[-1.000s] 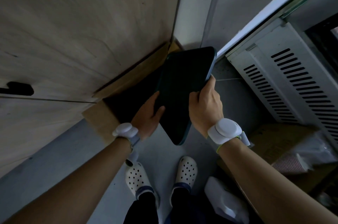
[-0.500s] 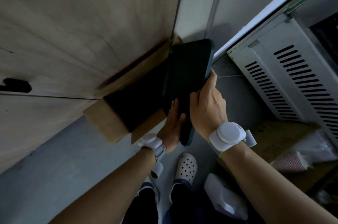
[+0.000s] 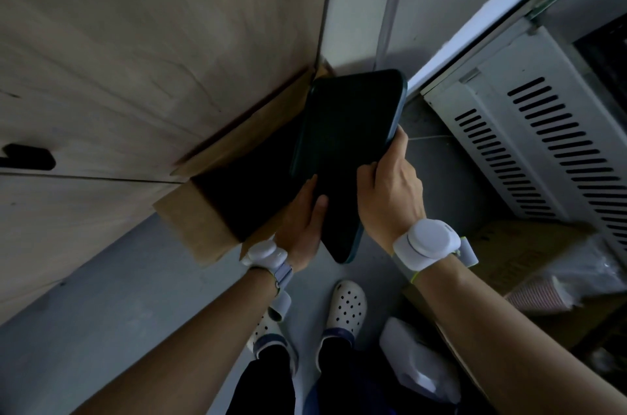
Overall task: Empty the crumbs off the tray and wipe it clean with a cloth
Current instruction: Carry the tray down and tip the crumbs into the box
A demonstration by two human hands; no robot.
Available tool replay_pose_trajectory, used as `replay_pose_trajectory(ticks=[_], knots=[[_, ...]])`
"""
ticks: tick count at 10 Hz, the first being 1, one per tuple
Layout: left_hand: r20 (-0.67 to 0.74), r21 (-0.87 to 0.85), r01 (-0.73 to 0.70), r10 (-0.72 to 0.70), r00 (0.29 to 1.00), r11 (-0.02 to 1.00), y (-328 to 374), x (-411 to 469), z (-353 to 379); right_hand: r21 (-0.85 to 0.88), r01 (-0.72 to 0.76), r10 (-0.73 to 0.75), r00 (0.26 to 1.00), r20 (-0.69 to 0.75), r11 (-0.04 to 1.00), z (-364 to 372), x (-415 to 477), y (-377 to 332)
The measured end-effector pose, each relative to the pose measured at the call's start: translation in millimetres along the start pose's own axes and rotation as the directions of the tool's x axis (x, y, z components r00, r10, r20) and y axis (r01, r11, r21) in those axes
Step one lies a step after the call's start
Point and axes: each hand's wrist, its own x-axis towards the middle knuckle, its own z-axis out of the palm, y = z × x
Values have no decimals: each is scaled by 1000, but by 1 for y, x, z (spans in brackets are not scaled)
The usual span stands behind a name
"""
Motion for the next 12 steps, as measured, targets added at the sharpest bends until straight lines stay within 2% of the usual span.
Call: replay_pose_trajectory(ticks=[1, 2, 3, 4, 5, 6, 7, 9, 11, 12], knots=[[-31, -22, -4, 4, 1000, 1000, -8, 14, -19, -25, 27, -28, 1000, -13, 999, -1, 1, 1], [-159, 29, 11, -6, 987, 1000, -8, 29, -42, -35, 34, -35, 999, -21, 999, -1, 2, 2], [-336, -76, 28, -52, 941, 997, 4, 36, -62, -35, 36, -37, 999, -19, 999, -2, 1, 2], [-511, -274, -52, -100, 854, 960, 18, 44, -61, -22, 27, -28, 999, -22, 999, -1, 2, 0], [-105, -413, 50, -102, 989, 909, 18, 35, -13, -4, 20, -20, 1000, -16, 1000, 0, 1, -6], [-345, 37, 11, 3, 939, 999, 20, 18, 33, -38, 37, -38, 999, -7, 999, 1, 1, -7], [-79, -100, 6, -14, 997, 995, 33, 7, 40, -25, 19, -19, 1000, 5, 1000, -1, 4, -4], [-86, -89, -35, 27, 996, 995, 26, 16, 36, -15, 6, -6, 1000, 6, 1000, -3, 5, -5], [-50, -114, -77, 71, 996, 991, 38, 17, -2, -9, -8, 7, 1000, -26, 1000, -2, 7, -4], [-109, -200, 11, -33, 993, 980, 20, 27, -21, -42, 18, -19, 999, -38, 999, -2, 7, -4]])
